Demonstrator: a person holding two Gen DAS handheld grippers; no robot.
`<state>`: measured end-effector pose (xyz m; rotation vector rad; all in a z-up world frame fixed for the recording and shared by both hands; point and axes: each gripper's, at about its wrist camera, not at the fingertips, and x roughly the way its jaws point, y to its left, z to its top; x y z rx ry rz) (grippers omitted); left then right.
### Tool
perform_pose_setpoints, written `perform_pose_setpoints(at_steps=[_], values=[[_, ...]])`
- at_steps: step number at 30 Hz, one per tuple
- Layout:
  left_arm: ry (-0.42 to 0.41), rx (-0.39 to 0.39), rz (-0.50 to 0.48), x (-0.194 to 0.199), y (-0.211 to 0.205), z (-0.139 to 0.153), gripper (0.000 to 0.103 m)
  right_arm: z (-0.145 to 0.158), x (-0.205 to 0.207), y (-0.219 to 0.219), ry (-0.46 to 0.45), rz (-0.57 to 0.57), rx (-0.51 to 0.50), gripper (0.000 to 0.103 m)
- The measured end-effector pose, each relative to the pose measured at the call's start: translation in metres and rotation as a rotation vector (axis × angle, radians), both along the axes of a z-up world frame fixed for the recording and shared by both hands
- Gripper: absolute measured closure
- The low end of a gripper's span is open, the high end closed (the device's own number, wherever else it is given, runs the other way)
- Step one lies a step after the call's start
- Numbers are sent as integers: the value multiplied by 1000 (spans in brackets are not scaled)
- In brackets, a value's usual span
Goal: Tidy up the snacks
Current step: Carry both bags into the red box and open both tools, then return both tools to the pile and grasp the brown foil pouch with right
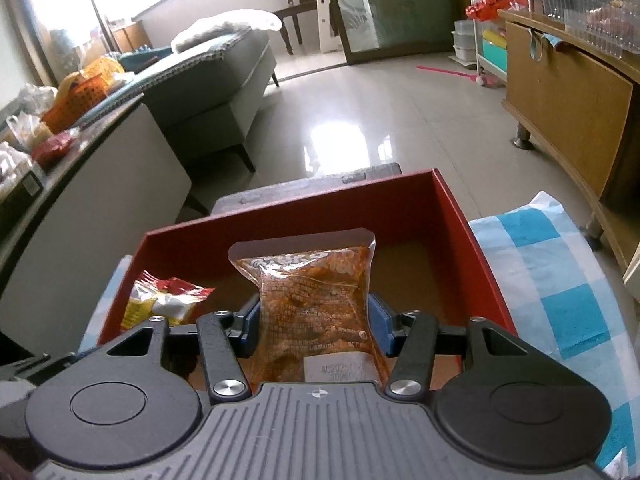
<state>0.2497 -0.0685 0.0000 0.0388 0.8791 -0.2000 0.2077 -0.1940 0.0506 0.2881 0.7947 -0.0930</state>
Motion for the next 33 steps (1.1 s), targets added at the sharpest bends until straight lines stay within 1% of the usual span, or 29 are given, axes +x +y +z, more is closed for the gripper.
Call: perform_pose_setpoints(at_steps=[5, 7, 9, 12, 15, 18, 23, 29, 33], values=[[10, 16, -8, 0, -2, -3, 45, -7, 3, 3, 27, 8, -6, 40], [14, 24, -3, 0, -2, -4, 45, -9, 3, 3, 37, 7, -11, 38], [20, 35, -6, 0, -3, -5, 44, -12, 4, 4, 59, 3, -17, 34], [14, 38, -8, -1, -3, -4, 43, -15, 3, 2, 67, -3, -11, 34], [13, 34, -4, -2, -2, 1, 40, -12, 2, 1, 64, -10, -6, 32], [3, 31, 7, -5, 1, 7, 39, -9, -2, -3, 54, -15, 4, 32], [8, -8, 27, -9, 11, 18, 38, -1, -11, -7, 40, -28, -9, 32], [8, -19, 30, -27, 24, 27, 38, 14, -28, -4, 23, -21, -26, 32], [35, -55, 38, -42, 40, 31, 38, 26, -44, 7, 15, 10, -45, 30]])
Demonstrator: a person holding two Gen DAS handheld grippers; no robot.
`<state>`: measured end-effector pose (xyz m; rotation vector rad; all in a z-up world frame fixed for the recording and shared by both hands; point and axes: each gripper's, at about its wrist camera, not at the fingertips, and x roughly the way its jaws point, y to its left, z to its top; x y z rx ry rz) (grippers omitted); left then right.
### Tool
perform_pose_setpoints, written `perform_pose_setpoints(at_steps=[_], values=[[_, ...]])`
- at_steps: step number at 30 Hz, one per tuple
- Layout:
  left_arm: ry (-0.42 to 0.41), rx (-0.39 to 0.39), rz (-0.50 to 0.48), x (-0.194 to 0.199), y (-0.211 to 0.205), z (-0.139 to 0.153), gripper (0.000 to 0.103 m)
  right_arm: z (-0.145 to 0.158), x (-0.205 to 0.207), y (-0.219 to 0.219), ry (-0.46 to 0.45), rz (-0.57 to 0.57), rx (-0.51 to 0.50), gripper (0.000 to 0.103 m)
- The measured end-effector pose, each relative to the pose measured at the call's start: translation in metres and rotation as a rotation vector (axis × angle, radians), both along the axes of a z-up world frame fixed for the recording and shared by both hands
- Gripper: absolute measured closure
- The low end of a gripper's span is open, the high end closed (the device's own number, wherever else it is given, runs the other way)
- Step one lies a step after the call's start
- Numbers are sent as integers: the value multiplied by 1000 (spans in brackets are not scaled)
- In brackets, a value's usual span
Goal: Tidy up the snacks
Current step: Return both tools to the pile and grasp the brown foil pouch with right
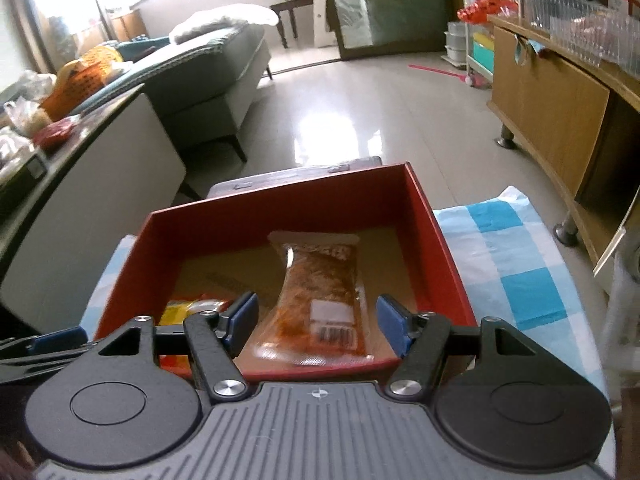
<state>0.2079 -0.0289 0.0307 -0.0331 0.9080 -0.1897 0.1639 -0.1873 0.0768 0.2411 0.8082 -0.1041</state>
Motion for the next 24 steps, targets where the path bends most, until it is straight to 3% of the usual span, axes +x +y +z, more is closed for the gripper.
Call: perform_pose_setpoints(at_steps=[12, 18, 24], values=[[94, -37, 32, -47, 45, -7, 36, 7, -55, 17, 25, 44, 4, 26], [146, -93, 79, -73, 63, -5, 36, -11, -65, 42, 97, 105, 31, 25], [132, -31, 70, -92, 71, -5, 31, -34, -54, 68, 180, 142, 44, 24]])
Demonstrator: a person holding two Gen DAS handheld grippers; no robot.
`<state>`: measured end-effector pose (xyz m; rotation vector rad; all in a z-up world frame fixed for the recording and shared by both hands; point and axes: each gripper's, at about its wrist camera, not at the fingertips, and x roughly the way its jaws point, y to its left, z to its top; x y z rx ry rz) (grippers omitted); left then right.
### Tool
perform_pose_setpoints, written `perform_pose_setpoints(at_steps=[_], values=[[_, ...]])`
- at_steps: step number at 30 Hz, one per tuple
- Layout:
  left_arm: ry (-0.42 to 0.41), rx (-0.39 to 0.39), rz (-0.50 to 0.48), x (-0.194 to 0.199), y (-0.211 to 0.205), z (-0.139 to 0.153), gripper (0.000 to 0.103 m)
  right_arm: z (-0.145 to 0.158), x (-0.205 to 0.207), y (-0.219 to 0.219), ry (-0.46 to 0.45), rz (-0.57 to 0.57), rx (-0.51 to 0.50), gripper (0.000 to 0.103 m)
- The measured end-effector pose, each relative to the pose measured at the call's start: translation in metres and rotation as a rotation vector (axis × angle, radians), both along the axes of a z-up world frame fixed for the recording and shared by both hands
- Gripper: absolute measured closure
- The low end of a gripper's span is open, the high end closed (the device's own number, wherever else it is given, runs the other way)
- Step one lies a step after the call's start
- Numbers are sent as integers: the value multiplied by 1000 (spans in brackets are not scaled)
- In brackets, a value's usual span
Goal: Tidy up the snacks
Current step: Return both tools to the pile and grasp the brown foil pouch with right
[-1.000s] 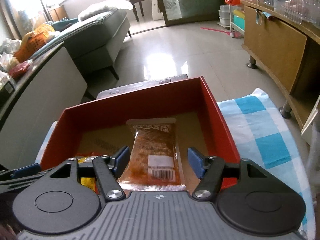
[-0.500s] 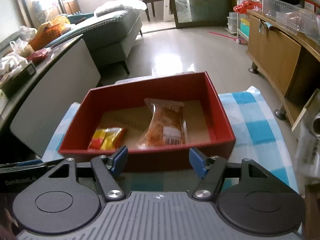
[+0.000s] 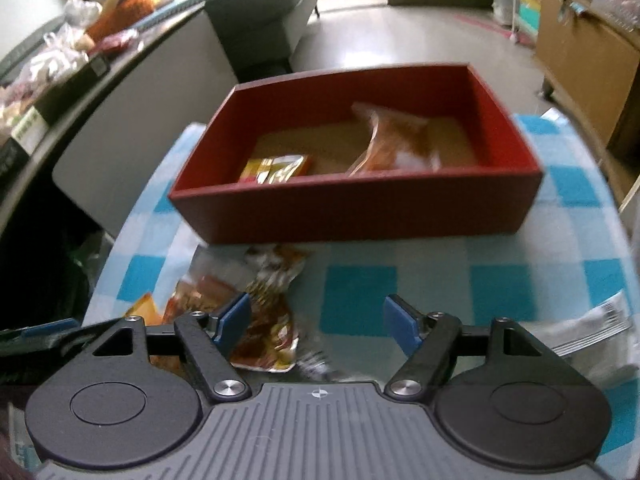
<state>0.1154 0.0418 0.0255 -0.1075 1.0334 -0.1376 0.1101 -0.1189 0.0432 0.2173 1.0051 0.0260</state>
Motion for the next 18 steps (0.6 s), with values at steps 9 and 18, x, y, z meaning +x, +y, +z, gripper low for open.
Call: perform_pose_setpoints(at_steps=[9, 18], values=[[2, -39, 2, 9, 13, 3, 31, -17, 17, 21, 35, 21, -31, 21], [10, -48, -2, 11, 19, 3, 31, -34, 28, 40, 41, 51, -60, 18]])
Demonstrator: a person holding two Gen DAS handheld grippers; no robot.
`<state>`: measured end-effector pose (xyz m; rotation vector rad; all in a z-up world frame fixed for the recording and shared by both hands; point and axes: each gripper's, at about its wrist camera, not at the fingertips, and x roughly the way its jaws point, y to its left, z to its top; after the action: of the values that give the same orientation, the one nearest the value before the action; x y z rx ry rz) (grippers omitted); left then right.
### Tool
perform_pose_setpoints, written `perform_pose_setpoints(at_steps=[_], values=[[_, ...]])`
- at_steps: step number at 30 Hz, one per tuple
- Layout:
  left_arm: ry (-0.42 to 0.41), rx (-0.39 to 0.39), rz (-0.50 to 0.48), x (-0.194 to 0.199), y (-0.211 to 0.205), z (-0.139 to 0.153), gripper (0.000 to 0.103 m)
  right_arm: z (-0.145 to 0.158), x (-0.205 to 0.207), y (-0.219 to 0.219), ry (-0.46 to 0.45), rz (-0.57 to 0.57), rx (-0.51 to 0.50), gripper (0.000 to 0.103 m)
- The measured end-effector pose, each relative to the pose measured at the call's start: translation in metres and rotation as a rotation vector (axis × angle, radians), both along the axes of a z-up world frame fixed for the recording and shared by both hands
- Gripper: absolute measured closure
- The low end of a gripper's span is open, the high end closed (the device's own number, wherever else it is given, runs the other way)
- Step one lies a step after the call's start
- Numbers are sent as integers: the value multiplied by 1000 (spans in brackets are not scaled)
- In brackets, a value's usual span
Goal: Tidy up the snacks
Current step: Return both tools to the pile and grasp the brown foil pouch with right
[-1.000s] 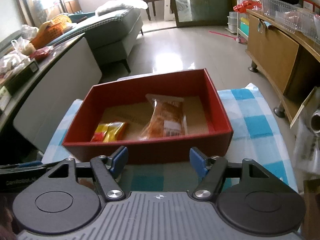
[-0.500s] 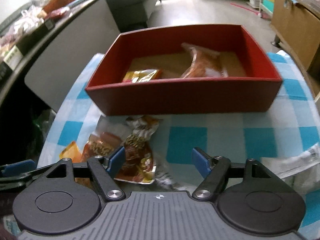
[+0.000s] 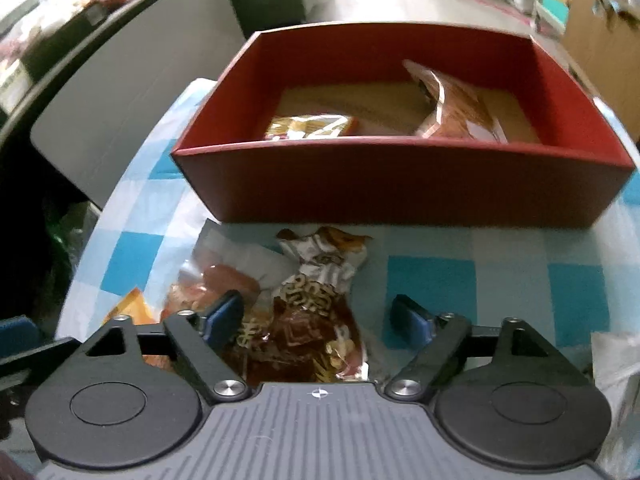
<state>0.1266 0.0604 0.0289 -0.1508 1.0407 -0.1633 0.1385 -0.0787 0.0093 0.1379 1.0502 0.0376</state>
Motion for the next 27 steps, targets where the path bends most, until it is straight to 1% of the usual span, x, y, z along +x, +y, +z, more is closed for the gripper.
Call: perform_pose_setpoints(at_steps=[1, 2, 3, 5, 6, 8, 11, 14, 17, 20, 24, 27], values=[[5, -5, 6, 1, 2, 0, 31, 0, -1, -2, 4, 2, -3, 21], [11, -13, 10, 1, 3, -1, 31, 2, -2, -4, 6, 4, -23, 35], [16, -24, 10, 2, 4, -1, 31, 4, -4, -7, 8, 12, -39, 43], [19, -33, 0, 1, 2, 0, 31, 6, -10, -14, 17, 21, -37, 52], [19, -29, -7, 1, -1, 0, 31, 7, -14, -18, 26, 22, -29, 53], [17, -18, -23, -1, -6, 0, 31, 8, -23, -21, 31, 33, -45, 53], [28, -10, -48, -2, -13, -3, 31, 12, -34, -30, 32, 20, -33, 54], [59, -11, -63, -2, -21, -10, 31, 20, -45, -40, 15, -8, -5, 55], [81, -2, -96, -7, -35, -16, 31, 27, -55, -49, -4, -34, 2, 55], [83, 60, -139, -12, -53, -25, 30, 25, -60, -59, 6, -54, -2, 55], [100, 122, -167, -15, -76, -40, 30, 17, -62, -70, 23, -73, -22, 55], [84, 194, -182, -17, -93, -51, 31, 14, -60, -77, 27, -90, -16, 54]])
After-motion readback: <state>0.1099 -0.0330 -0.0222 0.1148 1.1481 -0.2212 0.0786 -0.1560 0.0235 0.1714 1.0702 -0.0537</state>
